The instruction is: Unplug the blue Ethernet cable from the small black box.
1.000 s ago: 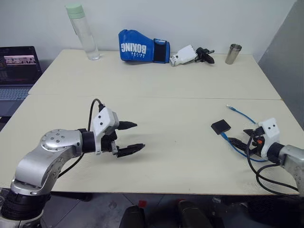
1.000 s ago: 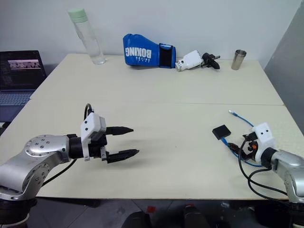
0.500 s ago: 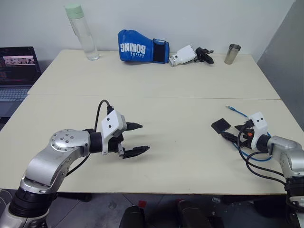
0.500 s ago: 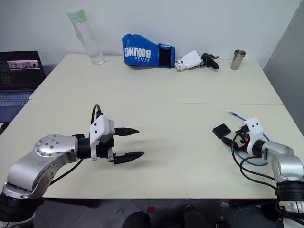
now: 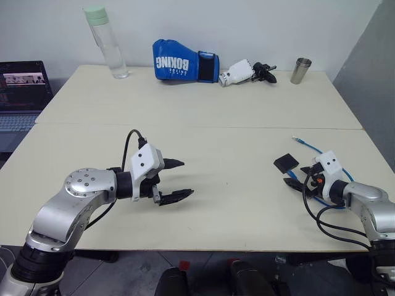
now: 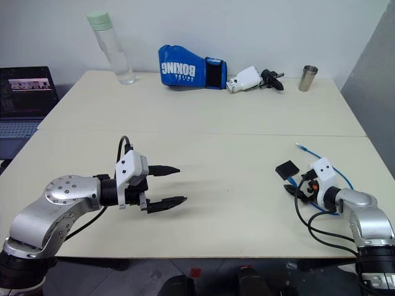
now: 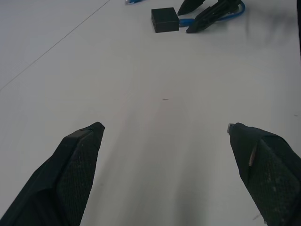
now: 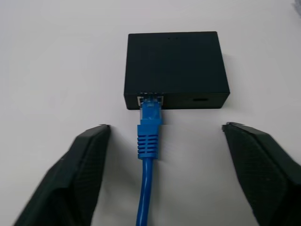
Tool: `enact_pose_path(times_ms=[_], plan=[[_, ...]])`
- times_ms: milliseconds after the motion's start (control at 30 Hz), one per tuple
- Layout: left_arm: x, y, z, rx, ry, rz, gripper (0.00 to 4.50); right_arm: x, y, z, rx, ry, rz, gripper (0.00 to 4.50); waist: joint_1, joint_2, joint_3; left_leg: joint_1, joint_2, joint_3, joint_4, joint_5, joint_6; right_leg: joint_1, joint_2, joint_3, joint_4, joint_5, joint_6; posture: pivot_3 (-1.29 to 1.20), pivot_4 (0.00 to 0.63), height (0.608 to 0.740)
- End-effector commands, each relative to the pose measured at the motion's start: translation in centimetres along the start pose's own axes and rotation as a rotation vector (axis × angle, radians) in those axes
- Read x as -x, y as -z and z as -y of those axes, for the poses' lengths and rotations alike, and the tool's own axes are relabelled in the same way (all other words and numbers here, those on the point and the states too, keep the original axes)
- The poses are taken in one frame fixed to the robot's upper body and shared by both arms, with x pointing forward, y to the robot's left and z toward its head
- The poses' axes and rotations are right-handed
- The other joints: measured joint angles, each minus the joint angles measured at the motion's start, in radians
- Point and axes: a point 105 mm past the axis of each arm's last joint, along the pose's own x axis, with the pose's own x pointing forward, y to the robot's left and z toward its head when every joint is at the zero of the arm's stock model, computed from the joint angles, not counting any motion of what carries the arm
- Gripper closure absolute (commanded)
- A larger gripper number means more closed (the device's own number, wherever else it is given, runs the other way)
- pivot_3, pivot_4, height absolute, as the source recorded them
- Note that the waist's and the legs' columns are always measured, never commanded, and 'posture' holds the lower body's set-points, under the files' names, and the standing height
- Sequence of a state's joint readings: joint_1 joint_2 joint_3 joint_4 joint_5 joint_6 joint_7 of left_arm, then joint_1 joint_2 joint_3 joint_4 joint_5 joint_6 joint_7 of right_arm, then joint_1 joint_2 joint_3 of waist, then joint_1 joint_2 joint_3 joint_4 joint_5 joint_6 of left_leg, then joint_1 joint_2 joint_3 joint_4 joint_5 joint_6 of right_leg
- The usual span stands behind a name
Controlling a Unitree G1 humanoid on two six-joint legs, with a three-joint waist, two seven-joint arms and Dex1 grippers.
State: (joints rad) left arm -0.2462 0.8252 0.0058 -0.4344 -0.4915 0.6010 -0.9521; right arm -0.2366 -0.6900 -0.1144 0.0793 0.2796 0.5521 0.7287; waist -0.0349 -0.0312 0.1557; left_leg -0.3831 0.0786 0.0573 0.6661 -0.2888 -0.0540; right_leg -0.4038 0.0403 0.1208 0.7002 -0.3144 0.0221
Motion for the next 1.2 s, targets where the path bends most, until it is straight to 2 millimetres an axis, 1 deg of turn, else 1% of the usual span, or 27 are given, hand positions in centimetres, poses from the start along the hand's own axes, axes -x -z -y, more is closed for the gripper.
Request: enact_pose_path(times_ms=[33,67,133,167,300,333,400,467,533,600,667,733,800,867,967,1067,1200], plan=[[0.2,-0.9,-0.1,-0.036,-0.007,0.025,0.0,-0.2,1.1,-0.6,-0.012,-0.031,-0.038,1.58,0.0,0.0,0.0,0.0,0.0,0.0,0.0,0.0,0.0,0.0,0.0,0.0,0.0,0.0,0.0,0.0,0.15,0.74],[0.2,-0.9,-0.1,-0.035,-0.007,0.025,0.0,-0.2,1.1,-0.6,-0.012,-0.032,-0.038,1.98,0.0,0.0,0.0,0.0,0.0,0.0,0.0,0.0,0.0,0.0,0.0,0.0,0.0,0.0,0.0,0.0,0.15,0.74],[0.2,-0.9,-0.1,-0.032,-0.008,0.026,0.0,-0.1,0.8,-0.7,0.001,-0.041,-0.028,2.34,0.0,0.0,0.0,0.0,0.0,0.0,0.0,0.0,0.0,0.0,0.0,0.0,0.0,0.0,0.0,0.0,0.15,0.74],[0.2,-0.8,-0.1,-0.03,-0.008,0.026,0.0,-0.1,0.6,-0.7,0.006,-0.048,-0.02,2.65,0.0,0.0,0.0,0.0,0.0,0.0,0.0,0.0,0.0,0.0,0.0,0.0,0.0,0.0,0.0,0.0,0.15,0.74],[0.2,-0.8,-0.1,-0.017,-0.007,0.031,0.0,0.0,-0.5,-1.2,0.075,-0.081,0.009,3.62,0.0,0.0,0.0,0.0,0.0,0.0,0.0,0.0,0.0,0.0,0.0,0.0,0.0,0.0,0.0,0.0,0.15,0.74],[0.2,-0.8,-0.1,-0.014,-0.008,0.032,0.0,0.0,-0.7,-1.3,0.09,-0.087,0.015,3.95,0.0,0.0,0.0,0.0,0.0,0.0,0.0,0.0,0.0,0.0,0.0,0.0,0.0,0.0,0.0,0.0,0.15,0.74],[0.2,-0.8,-0.3,0.004,-0.014,0.042,0.0,0.0,-1.3,-1.5,0.148,-0.093,0.03,4.37,0.0,0.0,0.0,0.0,0.0,0.0,0.0,0.0,0.0,0.0,0.0,0.0,0.0,0.0,0.0,0.0,0.15,0.74],[0.2,-0.8,-0.4,0.051,-0.025,0.07,0.0,0.0,-2.9,-2.1,0.37,-0.109,0.05,4.37,0.0,0.001,0.0,0.0,0.0,0.0,0.0,0.0,0.0,0.0,0.0,0.0,0.0,0.0,0.0,0.0,0.15,0.74],[0.2,-0.9,-0.6,0.114,-0.03,0.106,0.0,-0.3,-4.6,-3.3,0.565,-0.138,0.092,4.37,0.0,0.001,0.001,0.0,0.0,0.0,0.0,0.0,0.0,-0.001,0.0,0.0,0.0,0.0,0.0,0.0,0.15,0.74],[0.4,-1.1,-0.8,0.18,-0.02,0.139,0.0,-0.7,-6.7,-4.5,0.711,-0.158,0.159,4.37,-0.005,0.001,0.001,0.0,0.0,0.0,0.0,0.0,0.0,-0.001,0.0,0.0,0.0,0.0,0.0,0.0,0.15,0.74],[0.7,-1.7,-0.5,0.262,0.027,0.186,0.0,-1.1,-8.3,-5.5,0.854,-0.171,0.214,4.37,-0.009,0.002,0.001,0.0,0.0,0.0,0.0,0.0,0.0,-0.001,0.001,-0.001,0.002,0.0,0.0,0.0,0.15,0.74],[1.1,-1.7,-0.4,0.33,0.074,0.194,0.0,-1.5,-10.6,-7.1,1.024,-0.19,0.298,4.37,-0.009,0.002,0.001,0.0,0.0,0.0,0.0,0.0,0.0,-0.001,0.001,-0.001,0.002,0.0,0.0,0.0,0.15,0.74],[1.3,-1.7,-0.4,0.383,0.108,0.197,0.0,-1.8,-12.5,-8.8,1.135,-0.227,0.38,4.37,-0.009,0.002,0.001,0.0,0.0,0.0,0.0,0.0,0.0,-0.002,0.0,-0.002,0.002,0.0,0.0,0.0,0.15,0.74],[1.3,-1.9,-0.7,0.42,0.121,0.213,0.0,-1.9,-13.8,-10.4,1.199,-0.268,0.446,4.37,-0.01,0.002,0.001,0.0,0.0,-0.001,0.0,0.0,0.0,-0.002,0.0,-0.002,0.003,0.0,0.0,0.0,0.15,0.74],[1.1,-2.8,-1.0,0.45,0.145,0.248,0.0,-1.9,-14.9,-12.3,1.253,-0.33,0.508,4.37,-0.007,0.001,0.001,0.0,0.0,-0.001,0.001,0.0,0.0,-0.002,0.0,-0.003,0.003,0.0,0.0,0.0,0.15,0.74],[0.8,-3.7,-1.5,0.487,0.152,0.299,0.0,-1.8,-15.6,-14.0,1.269,-0.368,0.559,4.37,0.001,0.001,0.001,0.0,0.0,-0.001,0.001,0.001,-0.001,-0.001,-0.001,-0.004,0.003,0.0,0.0,0.0,0.15,0.74],[0.5,-4.1,-2.0,0.524,0.14,0.333,0.0,-1.8,-15.9,-15.5,1.277,-0.407,0.598,4.37,0.002,0.001,0.001,0.0,0.0,-0.003,0.003,0.002,-0.004,-0.002,-0.002,-0.003,0.005,0.0,0.0,0.0,0.15,0.74]])
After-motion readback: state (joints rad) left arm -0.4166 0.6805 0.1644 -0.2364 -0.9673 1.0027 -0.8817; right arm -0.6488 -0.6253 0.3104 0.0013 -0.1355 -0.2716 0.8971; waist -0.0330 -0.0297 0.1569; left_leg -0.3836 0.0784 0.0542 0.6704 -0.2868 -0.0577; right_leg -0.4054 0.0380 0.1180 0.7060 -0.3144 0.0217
